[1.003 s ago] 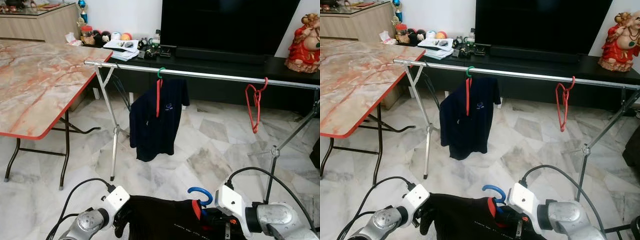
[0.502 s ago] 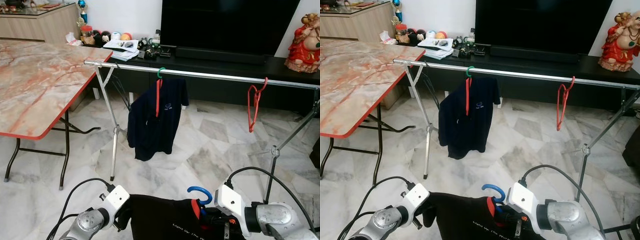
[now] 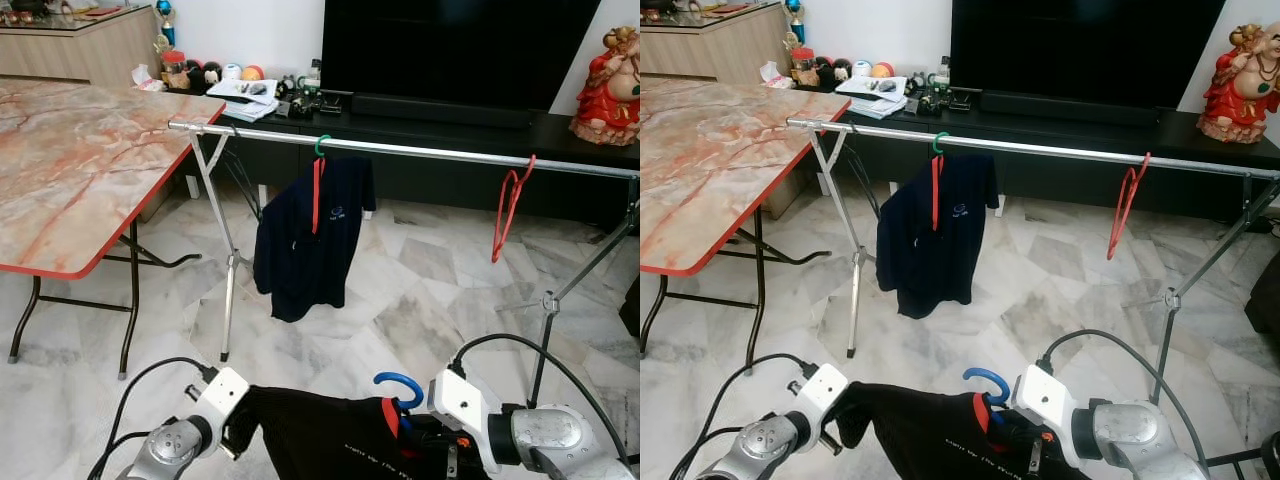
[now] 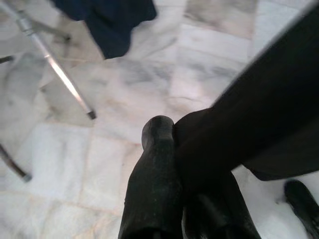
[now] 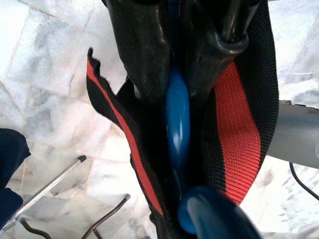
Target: Hang hanger
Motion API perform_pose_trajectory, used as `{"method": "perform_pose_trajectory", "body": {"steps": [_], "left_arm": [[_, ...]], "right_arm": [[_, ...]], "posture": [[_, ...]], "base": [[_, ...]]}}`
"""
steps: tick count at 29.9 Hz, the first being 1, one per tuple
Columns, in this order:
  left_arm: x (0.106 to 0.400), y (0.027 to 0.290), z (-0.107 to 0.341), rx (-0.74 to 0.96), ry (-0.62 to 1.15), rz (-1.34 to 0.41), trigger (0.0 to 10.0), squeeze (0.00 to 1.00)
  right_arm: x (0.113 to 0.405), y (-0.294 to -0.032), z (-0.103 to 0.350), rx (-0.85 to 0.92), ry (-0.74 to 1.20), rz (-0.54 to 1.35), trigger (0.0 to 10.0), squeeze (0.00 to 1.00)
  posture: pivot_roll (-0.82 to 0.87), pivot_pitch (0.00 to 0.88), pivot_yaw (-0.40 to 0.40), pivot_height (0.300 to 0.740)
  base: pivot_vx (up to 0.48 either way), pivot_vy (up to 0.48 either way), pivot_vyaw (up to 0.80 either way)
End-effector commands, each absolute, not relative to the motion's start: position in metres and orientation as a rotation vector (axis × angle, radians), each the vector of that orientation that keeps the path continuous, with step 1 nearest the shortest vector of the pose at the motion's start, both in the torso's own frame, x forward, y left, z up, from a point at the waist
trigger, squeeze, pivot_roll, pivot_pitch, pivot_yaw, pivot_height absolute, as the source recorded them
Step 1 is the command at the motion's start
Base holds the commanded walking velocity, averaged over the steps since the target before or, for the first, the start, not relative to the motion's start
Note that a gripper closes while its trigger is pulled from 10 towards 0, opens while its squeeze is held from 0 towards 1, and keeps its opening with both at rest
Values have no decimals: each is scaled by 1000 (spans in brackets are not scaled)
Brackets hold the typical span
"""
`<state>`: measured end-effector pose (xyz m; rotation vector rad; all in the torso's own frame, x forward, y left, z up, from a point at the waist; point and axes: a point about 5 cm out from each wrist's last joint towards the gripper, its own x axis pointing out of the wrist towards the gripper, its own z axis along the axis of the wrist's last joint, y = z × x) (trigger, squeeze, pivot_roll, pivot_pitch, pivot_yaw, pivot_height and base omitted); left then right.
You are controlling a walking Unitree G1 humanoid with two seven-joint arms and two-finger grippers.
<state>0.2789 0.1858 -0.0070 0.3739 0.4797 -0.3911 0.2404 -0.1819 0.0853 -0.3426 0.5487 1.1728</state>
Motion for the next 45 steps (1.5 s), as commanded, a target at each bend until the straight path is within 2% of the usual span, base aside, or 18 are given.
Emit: {"method": "perform_pose_trajectory", "body": {"steps": [1, 2, 6, 8, 9, 12, 19, 23, 24, 25, 27, 31, 33, 35, 39, 41, 44, 45], "left_arm": [[283, 200, -3, 352, 487, -283, 0, 0], [283, 202, -3, 348, 488, -264, 0, 0], [281, 236, -1, 292, 526, 40, 0, 0], [270, 259, -6, 255, 584, 227, 0, 0], [270, 259, -6, 255, 584, 227, 0, 0], [253, 283, -12, 215, 657, 420, 0, 0], [218, 307, -27, 102, 791, 666, 0, 0], [204, 311, -35, -14, 842, 785, 0, 0], [202, 308, -37, -42, 860, 772, 0, 0], [204, 298, -42, -60, 893, 665, 0, 0], [207, 289, -45, -49, 911, 568, 0, 0], [251, 247, -27, 95, 705, 107, 0, 0], [257, 238, -24, 122, 672, 25, 0, 0], [278, 214, -8, 98, 556, -148, 0, 0], [288, 205, 2, 72, 496, -213, 0, 0], [297, 196, 15, 33, 407, -308, 0, 0], [300, 191, 21, 17, 374, -353, 0, 0], [302, 183, 25, 2, 351, -431, 0, 0]], "right_arm": [[242, -184, 88, -362, 534, 1163, 10000, 0], [242, -185, 88, -364, 536, 1162, 10000, 0], [244, -192, 87, -375, 545, 1114, 10000, 0], [243, -197, 89, -370, 543, 1100, 10000, 0], [243, -197, 89, -370, 543, 1100, 10000, 0], [243, -203, 92, -367, 544, 1082, 10000, 0], [242, -213, 98, -350, 539, 1060, 10000, 0], [245, -222, 102, -361, 531, 1029, 10000, 0], [247, -224, 104, -359, 514, 1003, 10000, 0], [253, -226, 108, -343, 466, 958, 10000, 0], [257, -225, 111, -336, 430, 940, 10000, 0], [281, -206, 132, -82, 155, 794, 10000, 0], [281, -201, 134, -13, 122, 801, 10000, 0], [277, -178, 124, 117, 80, 858, 10000, 0], [277, -168, 112, 88, 85, 845, 10000, 0], [291, -169, 105, 46, 14, 645, 10000, 0], [298, -174, 103, 29, -11, 521, 10000, 0], [305, -182, 99, 14, -24, 378, 10000, 0]], "posture": [[-25, 42, -42, 740], [-25, 42, -42, 740], [-26, 44, -41, 740], [-24, 42, -40, 740], [-24, 42, -40, 740], [-26, 43, -39, 740], [-24, 43, -38, 740], [-23, 44, -38, 740], [-24, 45, -38, 740], [-26, 45, -38, 740], [-26, 45, -38, 740], [-29, 46, -41, 740], [-19, 46, -43, 740], [-14, 43, -45, 740], [-11, 42, -46, 740], [-13, 44, -47, 740], [-13, 44, -47, 740], [-9, 44, -48, 740]], "base": [[0, 0, 0], [0, 0, 0], [0, 0, 0], [0, 0, 0], [0, 0, 0], [0, 0, 0], [0, 0, 0], [0, 0, 0], [0, 0, 0], [0, 0, 0], [0, 0, 0], [0, 0, 0], [0, 0, 0], [0, 0, 0], [0, 0, 0], [0, 0, 0], [0, 0, 0], [0, 0, 0]]}}
